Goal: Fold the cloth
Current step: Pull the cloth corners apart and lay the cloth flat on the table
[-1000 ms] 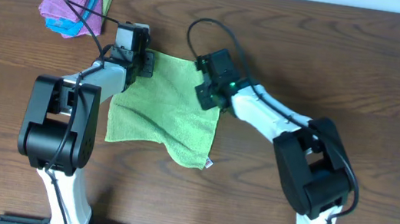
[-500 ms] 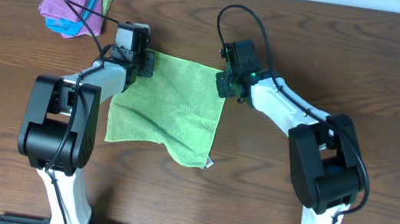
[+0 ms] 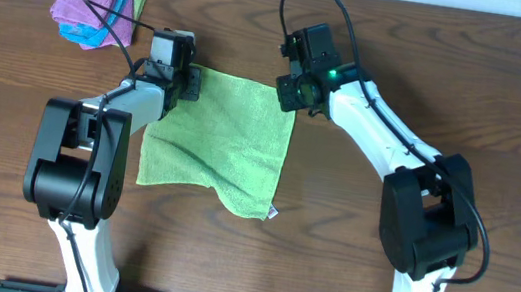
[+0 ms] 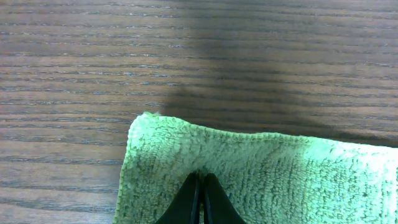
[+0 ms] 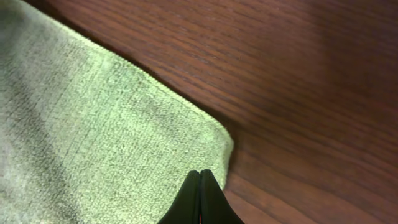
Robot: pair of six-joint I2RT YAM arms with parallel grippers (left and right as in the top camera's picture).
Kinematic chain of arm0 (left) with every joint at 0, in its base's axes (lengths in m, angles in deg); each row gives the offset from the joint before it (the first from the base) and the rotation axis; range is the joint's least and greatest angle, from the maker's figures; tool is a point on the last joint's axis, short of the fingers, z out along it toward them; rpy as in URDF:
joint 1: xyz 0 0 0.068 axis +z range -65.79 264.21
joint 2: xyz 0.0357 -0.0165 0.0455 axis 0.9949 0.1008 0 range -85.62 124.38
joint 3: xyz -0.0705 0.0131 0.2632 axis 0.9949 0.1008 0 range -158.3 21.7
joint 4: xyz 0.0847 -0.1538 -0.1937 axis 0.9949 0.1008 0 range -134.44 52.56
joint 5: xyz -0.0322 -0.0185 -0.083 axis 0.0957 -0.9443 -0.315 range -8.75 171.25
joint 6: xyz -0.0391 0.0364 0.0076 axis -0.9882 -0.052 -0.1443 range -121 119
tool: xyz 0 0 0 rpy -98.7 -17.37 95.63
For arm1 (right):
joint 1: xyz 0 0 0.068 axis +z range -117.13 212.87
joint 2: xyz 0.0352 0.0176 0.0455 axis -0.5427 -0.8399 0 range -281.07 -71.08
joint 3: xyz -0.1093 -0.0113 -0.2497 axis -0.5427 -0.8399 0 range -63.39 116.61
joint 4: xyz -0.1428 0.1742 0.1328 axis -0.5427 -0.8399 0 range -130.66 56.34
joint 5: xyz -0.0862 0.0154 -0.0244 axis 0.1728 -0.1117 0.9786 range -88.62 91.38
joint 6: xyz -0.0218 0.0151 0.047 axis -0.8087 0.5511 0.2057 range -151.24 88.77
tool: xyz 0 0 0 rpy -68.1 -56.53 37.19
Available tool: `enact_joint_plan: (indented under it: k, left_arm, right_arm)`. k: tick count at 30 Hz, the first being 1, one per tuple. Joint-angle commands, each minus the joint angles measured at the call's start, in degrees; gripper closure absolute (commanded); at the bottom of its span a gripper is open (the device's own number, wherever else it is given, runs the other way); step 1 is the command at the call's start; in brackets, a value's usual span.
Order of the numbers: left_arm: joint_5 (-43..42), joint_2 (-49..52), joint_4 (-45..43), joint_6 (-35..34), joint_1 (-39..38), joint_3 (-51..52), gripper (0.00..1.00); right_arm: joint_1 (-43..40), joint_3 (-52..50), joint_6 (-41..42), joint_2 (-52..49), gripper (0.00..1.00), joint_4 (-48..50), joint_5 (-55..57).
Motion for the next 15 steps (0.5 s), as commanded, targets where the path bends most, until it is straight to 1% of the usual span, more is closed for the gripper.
enact_joint_plan:
  k: [1,15]
  left_arm:
    - [-0.4,2.1,0.8,-0.9,0.2,1.1,0.95]
    - [-0.7,2.1,0.7,-0.9,0.2,1.1,0.94]
  right_arm:
    - [0.4,0.4,-1.5,-2.0,0.98,-0.1,-0.6]
    - [0.5,0.4,-2.3,-6.5,0.98,0.0,-0.1]
